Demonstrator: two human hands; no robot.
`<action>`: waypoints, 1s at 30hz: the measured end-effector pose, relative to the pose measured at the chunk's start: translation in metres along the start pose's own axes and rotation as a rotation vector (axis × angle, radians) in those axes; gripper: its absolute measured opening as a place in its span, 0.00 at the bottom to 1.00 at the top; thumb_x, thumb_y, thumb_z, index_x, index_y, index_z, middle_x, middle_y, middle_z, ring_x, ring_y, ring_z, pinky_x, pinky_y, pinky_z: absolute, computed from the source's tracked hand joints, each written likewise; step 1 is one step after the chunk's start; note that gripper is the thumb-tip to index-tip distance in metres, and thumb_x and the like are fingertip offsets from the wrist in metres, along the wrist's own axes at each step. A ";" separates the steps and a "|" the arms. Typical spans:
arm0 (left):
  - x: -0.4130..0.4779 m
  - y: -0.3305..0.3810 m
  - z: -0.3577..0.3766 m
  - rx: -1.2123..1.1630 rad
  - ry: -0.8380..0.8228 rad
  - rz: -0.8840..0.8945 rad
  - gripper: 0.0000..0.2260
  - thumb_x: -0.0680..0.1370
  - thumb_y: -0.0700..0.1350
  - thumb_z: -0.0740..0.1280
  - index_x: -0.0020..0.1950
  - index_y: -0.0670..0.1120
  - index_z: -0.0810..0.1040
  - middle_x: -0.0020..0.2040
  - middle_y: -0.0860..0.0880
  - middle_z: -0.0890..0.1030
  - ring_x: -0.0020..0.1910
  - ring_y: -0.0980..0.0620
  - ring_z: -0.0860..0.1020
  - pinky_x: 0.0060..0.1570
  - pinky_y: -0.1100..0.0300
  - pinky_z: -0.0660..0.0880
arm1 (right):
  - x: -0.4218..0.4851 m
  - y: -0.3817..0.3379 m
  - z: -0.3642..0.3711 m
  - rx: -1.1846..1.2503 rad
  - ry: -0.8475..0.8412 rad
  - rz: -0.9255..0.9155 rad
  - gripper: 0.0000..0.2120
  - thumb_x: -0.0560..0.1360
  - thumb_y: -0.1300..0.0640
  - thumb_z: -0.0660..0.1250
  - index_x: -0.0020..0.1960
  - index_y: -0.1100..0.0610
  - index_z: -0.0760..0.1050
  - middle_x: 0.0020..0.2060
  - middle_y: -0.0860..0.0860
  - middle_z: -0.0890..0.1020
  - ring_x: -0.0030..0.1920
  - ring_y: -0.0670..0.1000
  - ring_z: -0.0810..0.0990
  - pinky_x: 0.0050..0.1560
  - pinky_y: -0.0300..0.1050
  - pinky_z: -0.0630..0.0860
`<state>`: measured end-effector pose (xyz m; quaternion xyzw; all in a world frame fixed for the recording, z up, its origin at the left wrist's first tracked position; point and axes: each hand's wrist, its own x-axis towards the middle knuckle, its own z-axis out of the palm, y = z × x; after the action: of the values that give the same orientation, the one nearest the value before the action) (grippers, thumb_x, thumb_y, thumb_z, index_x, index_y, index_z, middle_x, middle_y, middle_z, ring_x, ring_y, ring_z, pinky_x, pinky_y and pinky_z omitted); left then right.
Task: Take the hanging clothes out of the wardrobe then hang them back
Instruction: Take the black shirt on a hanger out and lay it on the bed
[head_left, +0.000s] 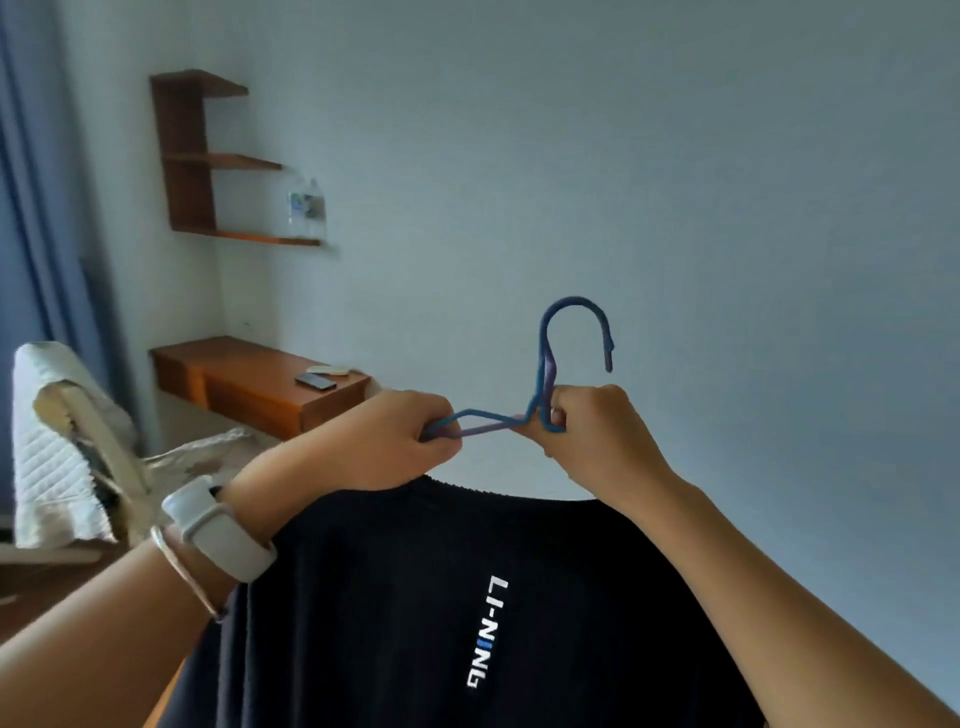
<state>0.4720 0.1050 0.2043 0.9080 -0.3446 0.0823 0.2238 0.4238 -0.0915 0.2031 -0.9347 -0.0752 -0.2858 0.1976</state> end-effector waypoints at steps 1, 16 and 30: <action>0.015 -0.002 0.007 -0.012 0.005 -0.039 0.10 0.77 0.50 0.62 0.41 0.46 0.75 0.31 0.53 0.72 0.30 0.55 0.69 0.33 0.63 0.66 | 0.015 0.014 0.007 0.045 -0.036 0.011 0.19 0.73 0.47 0.67 0.27 0.49 0.65 0.22 0.47 0.67 0.33 0.57 0.80 0.35 0.47 0.73; 0.076 -0.110 0.012 0.257 0.543 -0.604 0.14 0.73 0.57 0.66 0.33 0.50 0.72 0.27 0.54 0.72 0.29 0.51 0.72 0.29 0.60 0.65 | 0.200 0.036 0.145 0.457 -0.312 -0.285 0.14 0.70 0.48 0.70 0.29 0.49 0.72 0.23 0.43 0.71 0.26 0.44 0.69 0.28 0.35 0.64; 0.015 -0.341 -0.073 0.634 0.625 -0.918 0.23 0.68 0.69 0.49 0.38 0.49 0.65 0.26 0.55 0.67 0.33 0.48 0.71 0.36 0.58 0.63 | 0.362 -0.162 0.363 0.859 -0.520 -0.444 0.11 0.59 0.48 0.78 0.29 0.49 0.77 0.22 0.44 0.78 0.25 0.42 0.73 0.32 0.41 0.71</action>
<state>0.7094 0.3562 0.1540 0.9183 0.2021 0.3371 0.0466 0.8646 0.2156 0.1843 -0.7716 -0.4268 -0.0240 0.4711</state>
